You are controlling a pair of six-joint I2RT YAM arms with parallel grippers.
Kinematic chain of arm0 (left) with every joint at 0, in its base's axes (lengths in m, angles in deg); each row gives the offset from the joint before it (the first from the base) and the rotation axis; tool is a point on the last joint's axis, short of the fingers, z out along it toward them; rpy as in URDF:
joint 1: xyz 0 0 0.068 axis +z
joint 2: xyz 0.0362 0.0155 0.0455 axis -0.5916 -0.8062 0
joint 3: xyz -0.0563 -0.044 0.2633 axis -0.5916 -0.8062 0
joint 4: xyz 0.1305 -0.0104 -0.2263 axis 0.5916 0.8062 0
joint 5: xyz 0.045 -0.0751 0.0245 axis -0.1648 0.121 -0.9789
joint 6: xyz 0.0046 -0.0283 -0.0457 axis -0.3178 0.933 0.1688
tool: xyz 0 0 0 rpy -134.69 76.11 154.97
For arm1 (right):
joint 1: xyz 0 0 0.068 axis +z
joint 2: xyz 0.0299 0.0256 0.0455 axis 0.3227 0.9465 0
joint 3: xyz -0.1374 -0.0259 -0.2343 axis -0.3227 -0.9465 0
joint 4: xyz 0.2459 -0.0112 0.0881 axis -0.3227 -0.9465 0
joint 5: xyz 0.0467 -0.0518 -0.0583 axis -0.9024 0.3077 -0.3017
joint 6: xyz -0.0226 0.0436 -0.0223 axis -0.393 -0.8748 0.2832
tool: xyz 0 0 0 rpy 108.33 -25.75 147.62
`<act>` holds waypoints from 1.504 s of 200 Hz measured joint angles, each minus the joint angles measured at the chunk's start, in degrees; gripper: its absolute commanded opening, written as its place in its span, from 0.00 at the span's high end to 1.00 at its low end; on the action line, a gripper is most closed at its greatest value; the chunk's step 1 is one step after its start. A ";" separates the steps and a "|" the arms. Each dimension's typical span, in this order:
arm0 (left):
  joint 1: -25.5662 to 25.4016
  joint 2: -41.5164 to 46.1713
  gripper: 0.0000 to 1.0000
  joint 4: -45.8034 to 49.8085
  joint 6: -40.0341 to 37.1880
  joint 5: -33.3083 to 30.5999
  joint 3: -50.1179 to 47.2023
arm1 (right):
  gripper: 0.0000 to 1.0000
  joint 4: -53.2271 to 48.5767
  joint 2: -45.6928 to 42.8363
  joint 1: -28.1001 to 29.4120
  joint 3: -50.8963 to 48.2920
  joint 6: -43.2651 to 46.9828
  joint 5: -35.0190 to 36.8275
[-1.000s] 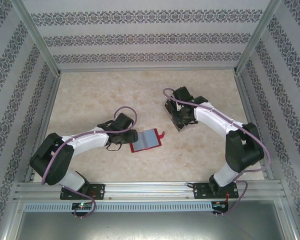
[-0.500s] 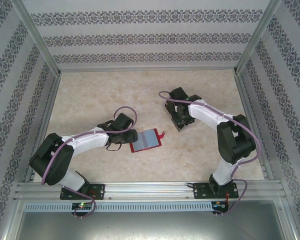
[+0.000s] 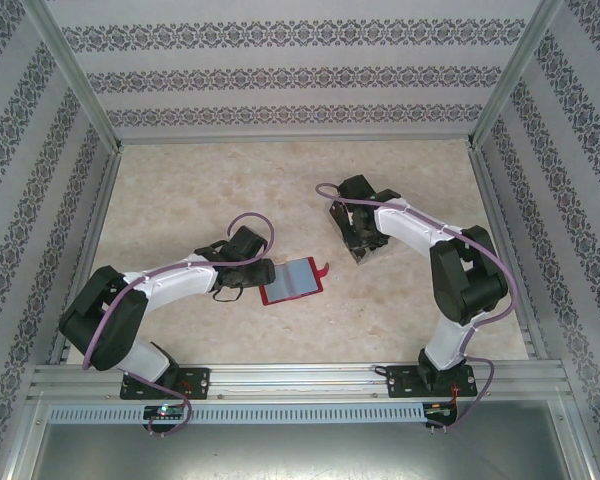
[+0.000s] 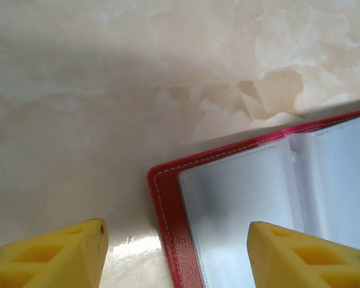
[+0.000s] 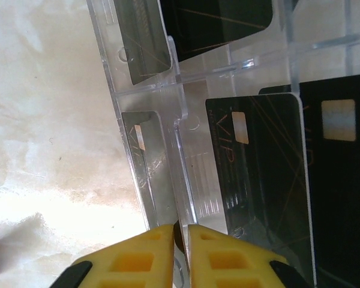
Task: Put the credit cards into the card holder
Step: Pick up the credit card from the storage box.
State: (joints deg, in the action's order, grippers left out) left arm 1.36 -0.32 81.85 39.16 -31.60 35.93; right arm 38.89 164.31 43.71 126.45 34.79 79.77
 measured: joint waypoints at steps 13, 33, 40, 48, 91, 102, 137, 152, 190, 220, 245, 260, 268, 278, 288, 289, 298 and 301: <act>0.00 0.00 0.37 0.00 0.00 0.00 0.00 | 0.87 0.00 -0.02 0.00 0.00 0.02 0.00; 0.00 0.00 0.37 0.00 0.00 0.02 0.00 | 0.87 -0.09 0.00 0.00 0.13 0.02 -0.17; 0.00 0.00 0.37 0.00 0.00 0.02 0.00 | 0.88 -0.11 0.00 0.00 0.22 0.04 -0.46; 0.00 0.00 0.37 0.00 0.00 0.02 0.00 | 0.88 -0.13 0.04 0.00 0.33 0.07 -0.63; 0.00 0.00 0.37 0.00 0.00 0.00 0.00 | 0.87 -0.07 0.50 0.00 0.94 0.04 -2.10; 0.00 0.00 0.37 0.00 0.00 0.00 0.00 | 0.85 -0.04 0.61 -0.02 0.96 0.04 -2.19; 0.00 0.00 0.37 0.00 0.00 0.00 0.00 | 0.84 -0.07 1.84 -0.02 0.96 0.04 -2.84; 0.00 0.00 0.37 0.00 0.00 0.00 0.00 | 0.88 -0.07 1.90 -0.02 0.96 0.02 -3.04; 0.00 0.00 0.37 0.00 0.00 0.00 0.00 | 1.00 -0.22 1.90 -0.02 1.55 0.20 -3.80; 0.00 0.00 0.37 0.00 -0.02 -0.11 0.00 | 1.00 -0.90 1.42 -0.02 1.70 0.22 -4.28; 0.00 0.02 0.36 0.31 -0.07 -0.76 0.00 | 1.00 -1.84 -1.25 -0.02 2.19 -0.02 -5.40; 0.00 0.09 0.36 0.90 -0.24 -1.27 0.09 | 1.00 -2.01 -3.89 -0.02 2.93 -0.42 -6.58; 0.00 0.22 0.36 1.38 -0.39 -1.44 0.22 | 1.00 -2.01 -5.53 -0.02 3.28 -0.79 -7.34; 0.00 0.28 0.36 1.70 -0.57 -1.53 0.46 | 1.00 -1.95 -7.74 0.00 3.67 -1.49 -8.52; 0.00 0.33 0.36 1.97 -0.90 -1.53 0.76 | 1.00 -1.57 -9.79 -0.02 3.78 -2.14 -10.01; 0.00 0.33 0.36 2.01 -0.94 -1.53 0.83 | 1.00 -1.55 -9.99 -0.02 3.78 -2.23 -10.14; 0.00 0.33 0.36 2.47 -1.40 -1.53 1.22 | 1.00 -1.03 -12.11 -0.02 3.76 -3.41 -12.09; 0.00 0.33 0.36 2.58 -1.53 -1.53 1.33 | 1.00 -0.79 -12.52 0.00 3.74 -3.65 -12.59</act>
State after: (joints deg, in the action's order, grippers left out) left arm 1.36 0.01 84.43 37.63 -33.13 37.26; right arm 38.10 151.79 43.71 130.19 31.14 67.18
